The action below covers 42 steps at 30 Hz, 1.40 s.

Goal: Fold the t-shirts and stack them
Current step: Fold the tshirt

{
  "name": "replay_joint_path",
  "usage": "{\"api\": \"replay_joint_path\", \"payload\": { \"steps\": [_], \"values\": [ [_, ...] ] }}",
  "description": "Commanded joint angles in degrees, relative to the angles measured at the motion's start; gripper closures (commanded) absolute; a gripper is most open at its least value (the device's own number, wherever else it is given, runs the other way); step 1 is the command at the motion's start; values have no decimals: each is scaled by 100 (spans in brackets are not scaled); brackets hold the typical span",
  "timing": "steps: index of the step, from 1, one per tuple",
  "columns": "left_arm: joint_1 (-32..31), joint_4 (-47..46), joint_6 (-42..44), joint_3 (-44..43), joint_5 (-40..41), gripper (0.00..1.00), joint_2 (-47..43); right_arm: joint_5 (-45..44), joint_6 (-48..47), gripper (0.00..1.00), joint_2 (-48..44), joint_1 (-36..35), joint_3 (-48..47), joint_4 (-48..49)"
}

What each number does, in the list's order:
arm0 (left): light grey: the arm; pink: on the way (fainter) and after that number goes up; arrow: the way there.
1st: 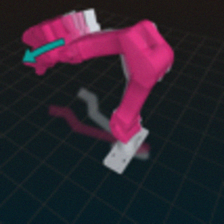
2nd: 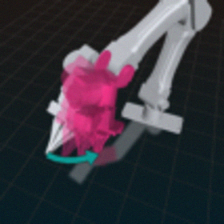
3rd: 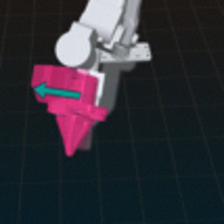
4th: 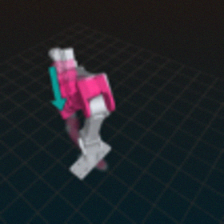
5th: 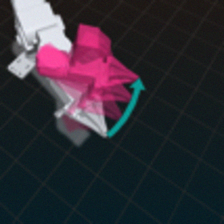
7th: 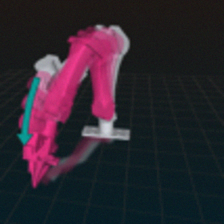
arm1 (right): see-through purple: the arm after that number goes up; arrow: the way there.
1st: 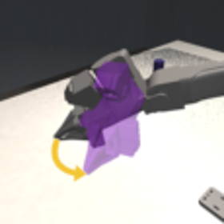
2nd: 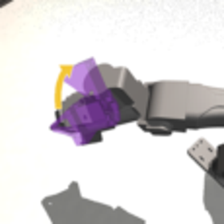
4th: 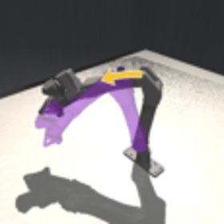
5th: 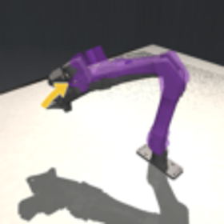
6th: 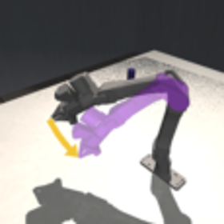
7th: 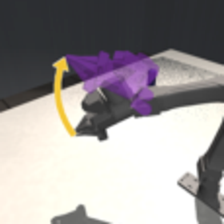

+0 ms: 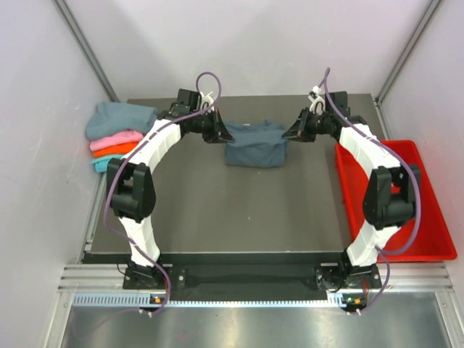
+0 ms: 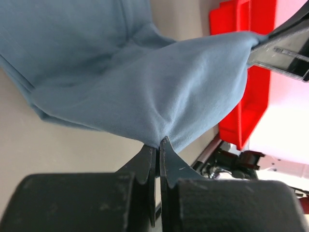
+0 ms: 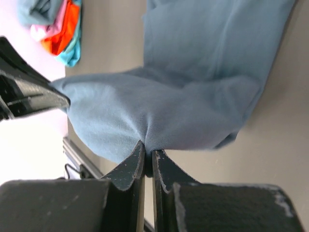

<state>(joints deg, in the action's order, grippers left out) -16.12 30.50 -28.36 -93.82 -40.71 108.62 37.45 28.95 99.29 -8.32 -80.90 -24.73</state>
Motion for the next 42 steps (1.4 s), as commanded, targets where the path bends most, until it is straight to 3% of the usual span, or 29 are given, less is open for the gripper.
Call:
{"api": "replay_joint_path", "payload": {
  "steps": [1, 12, 24, 30, 32, 33, 34, 35, 36, 38, 42],
  "values": [
    [65, 35, 287, -426, 124, 100, 317, -80, -91, 100, 476, 85, -644, 302],
    [232, -9, 621, -1769, 624, 100, 1609, -133, -56, 100, 2181, 41, -2208, 469],
    [364, -334, 648, -3010, 1056, 100, 2822, -308, -21, 100, 3447, -21, -3545, 742],
    [373, -536, 744, -3686, 1873, 100, 3385, -502, -126, 100, 4010, -73, -4310, 830],
    [373, -641, 753, -3827, 2040, 99, 3481, -615, -153, 96, 4072, -74, -4390, 830],
    [373, -659, 744, -3950, 2110, 93, 3499, -651, -196, 91, 4081, -82, -4416, 838],
    [373, -616, 814, -4029, 2189, 83, 3491, -669, -240, 80, 4064, -82, -4443, 830],
    [355, -555, 893, -4100, 2233, 67, 3465, -773, -293, 54, 4020, -82, -4452, 821],
    [364, -519, 946, -4196, 2373, 43, 3412, -844, -424, 46, 3872, -82, -4452, 795],
    [390, -370, 1051, -4180, 2401, 34, 3149, -959, -548, 34, 3687, -74, -4460, 733],
    [478, -290, 921, -3741, 2200, 27, 2587, -836, -558, 32, 3194, -47, -4373, 741]
  ]
}}
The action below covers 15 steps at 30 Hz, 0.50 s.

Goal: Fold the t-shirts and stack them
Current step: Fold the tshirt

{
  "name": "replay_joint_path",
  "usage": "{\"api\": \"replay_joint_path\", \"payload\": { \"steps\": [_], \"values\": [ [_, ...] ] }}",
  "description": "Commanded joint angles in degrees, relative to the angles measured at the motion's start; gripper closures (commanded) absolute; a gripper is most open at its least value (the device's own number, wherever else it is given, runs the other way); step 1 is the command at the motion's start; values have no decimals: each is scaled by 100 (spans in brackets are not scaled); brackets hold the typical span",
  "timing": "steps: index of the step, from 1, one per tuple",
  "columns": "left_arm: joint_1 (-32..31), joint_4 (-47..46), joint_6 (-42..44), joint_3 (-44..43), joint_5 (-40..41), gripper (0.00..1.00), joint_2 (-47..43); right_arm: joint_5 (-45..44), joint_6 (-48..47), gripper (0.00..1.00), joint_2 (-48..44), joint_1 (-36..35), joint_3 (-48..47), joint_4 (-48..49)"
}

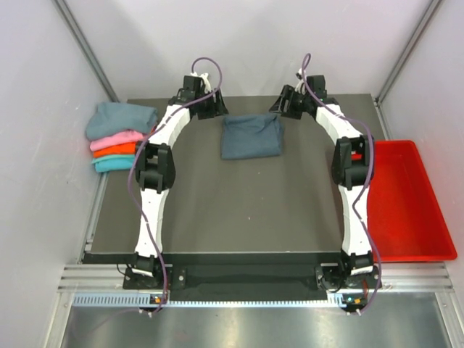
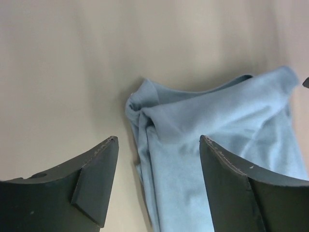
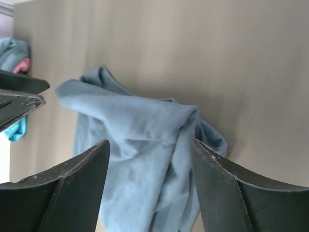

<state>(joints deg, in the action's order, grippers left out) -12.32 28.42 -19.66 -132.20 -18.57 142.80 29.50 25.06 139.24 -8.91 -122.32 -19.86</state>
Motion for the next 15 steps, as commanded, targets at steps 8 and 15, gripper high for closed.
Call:
{"api": "replay_joint_path", "payload": {
  "steps": [8, 15],
  "values": [
    [361, -65, -433, 1537, -1201, 21, -1176, 671, 306, 33, -1066, -278, 612, 439],
    [458, -381, -723, 1645, -1799, 18, -737, 742, 465, 33, -671, -542, 763, 553]
  ]
}}
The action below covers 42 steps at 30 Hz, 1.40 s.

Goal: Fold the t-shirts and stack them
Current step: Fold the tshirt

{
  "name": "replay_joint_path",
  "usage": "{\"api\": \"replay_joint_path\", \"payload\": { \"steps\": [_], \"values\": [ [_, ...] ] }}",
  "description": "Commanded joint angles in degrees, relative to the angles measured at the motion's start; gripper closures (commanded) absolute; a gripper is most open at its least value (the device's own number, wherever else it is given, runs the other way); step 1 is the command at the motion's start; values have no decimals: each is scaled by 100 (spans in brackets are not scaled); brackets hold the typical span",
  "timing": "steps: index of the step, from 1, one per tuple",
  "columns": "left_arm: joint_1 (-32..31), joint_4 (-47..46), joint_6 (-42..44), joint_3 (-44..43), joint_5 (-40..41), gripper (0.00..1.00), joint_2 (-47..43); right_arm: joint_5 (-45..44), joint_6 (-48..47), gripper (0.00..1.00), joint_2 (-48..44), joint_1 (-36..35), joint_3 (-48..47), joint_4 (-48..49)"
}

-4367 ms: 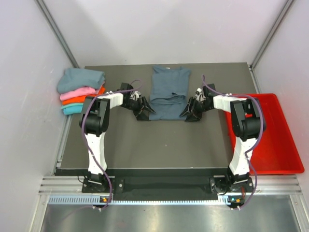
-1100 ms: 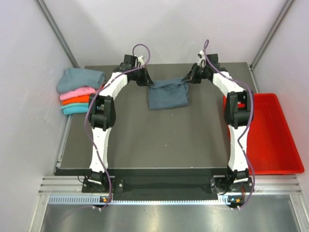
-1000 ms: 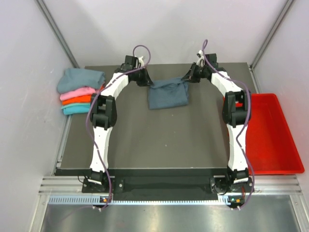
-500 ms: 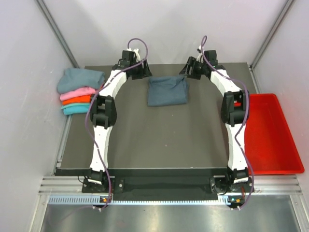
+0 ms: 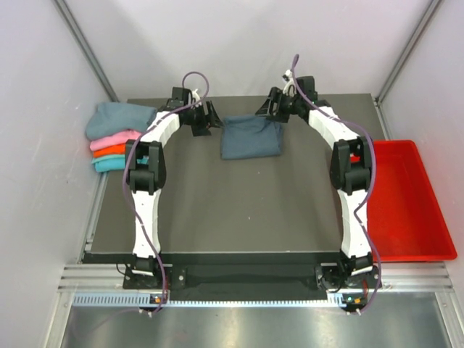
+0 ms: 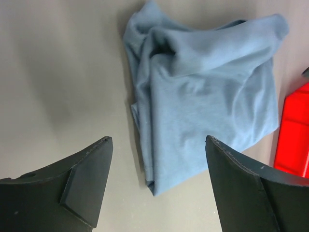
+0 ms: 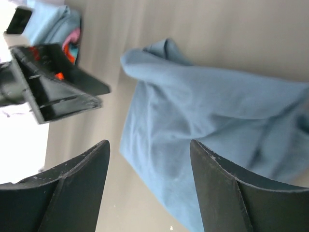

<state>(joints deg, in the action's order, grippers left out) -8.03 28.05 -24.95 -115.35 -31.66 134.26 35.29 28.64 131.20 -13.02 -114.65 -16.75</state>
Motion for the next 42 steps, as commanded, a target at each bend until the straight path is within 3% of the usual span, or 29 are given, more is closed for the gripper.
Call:
{"api": "replay_joint_path", "payload": {
  "steps": [1, 15, 29, 38, 42],
  "values": [
    [39, -414, -203, -75, -534, 18, 240, 154, 115, 33, 169, -140, -13, 243],
    [39, -994, -695, -585, -991, 21, 1497, -83, 80, 33, 872, -61, -145, 102],
    [-295, -1873, -1530, -330, -1958, 36, 2025, -180, 54, 32, 1075, -8, -93, 76],
    [-331, -2120, -1750, -365, -2213, 52, 2219, -215, 18, 32, 1092, -70, -84, 102],
    [-304, -2120, -1689, -330, -2239, 76, 2131, -242, -8, 32, 1049, -105, -84, 111]
  ]
}}
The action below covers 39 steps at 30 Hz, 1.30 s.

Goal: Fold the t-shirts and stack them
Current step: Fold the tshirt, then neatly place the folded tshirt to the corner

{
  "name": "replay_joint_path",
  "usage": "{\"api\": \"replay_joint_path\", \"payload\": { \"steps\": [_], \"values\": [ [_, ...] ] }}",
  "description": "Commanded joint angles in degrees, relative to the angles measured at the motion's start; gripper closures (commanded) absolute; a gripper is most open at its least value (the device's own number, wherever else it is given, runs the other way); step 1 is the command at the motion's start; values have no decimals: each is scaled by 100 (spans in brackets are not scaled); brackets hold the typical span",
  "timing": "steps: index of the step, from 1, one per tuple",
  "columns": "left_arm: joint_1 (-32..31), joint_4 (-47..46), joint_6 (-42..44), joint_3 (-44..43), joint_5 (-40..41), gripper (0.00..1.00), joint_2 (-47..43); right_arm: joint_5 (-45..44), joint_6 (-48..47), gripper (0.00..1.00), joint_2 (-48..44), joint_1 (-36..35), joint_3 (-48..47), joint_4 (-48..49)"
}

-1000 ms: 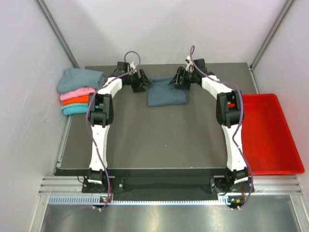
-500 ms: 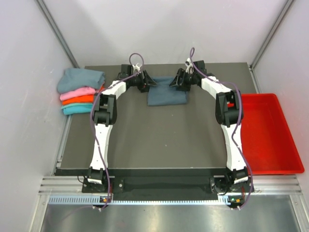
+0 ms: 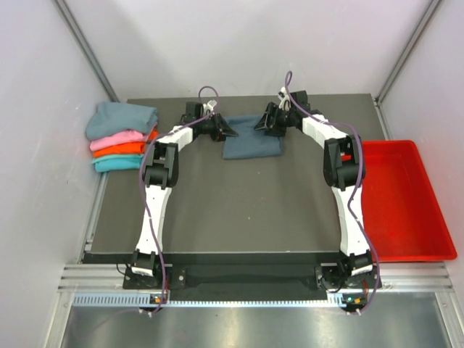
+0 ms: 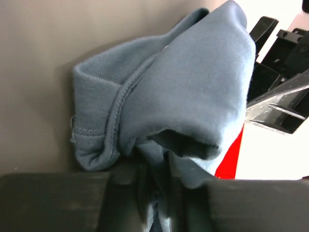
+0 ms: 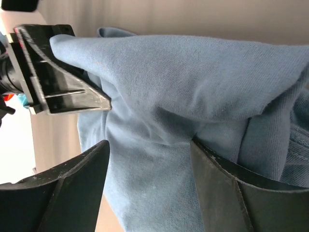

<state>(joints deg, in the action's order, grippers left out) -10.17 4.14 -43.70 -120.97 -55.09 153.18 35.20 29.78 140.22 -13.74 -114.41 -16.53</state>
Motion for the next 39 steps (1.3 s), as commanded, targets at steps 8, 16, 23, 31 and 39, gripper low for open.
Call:
{"api": "replay_joint_path", "payload": {
  "steps": [8, 16, 23, 31, 39],
  "values": [
    [33, 997, 975, 118, 192, 100, -279, -557, -587, 30, -512, 37, -108, -217],
    [525, 2652, 2339, -85, 517, 100, -1633, -1155, -1368, 27, -1532, 284, 173, -587],
    [1385, 3865, 3489, -181, 850, 100, -2494, -1332, -1598, 26, -2025, 258, 621, -658],
    [1887, 5088, 4792, -850, 2089, 100, -3031, -1323, -1703, 26, -2429, 135, 964, -684],
    [2142, 5193, 5222, -1209, 2784, 100, -3594, -1420, -1783, 25, -2623, 134, 1315, -711]
  ]
}}
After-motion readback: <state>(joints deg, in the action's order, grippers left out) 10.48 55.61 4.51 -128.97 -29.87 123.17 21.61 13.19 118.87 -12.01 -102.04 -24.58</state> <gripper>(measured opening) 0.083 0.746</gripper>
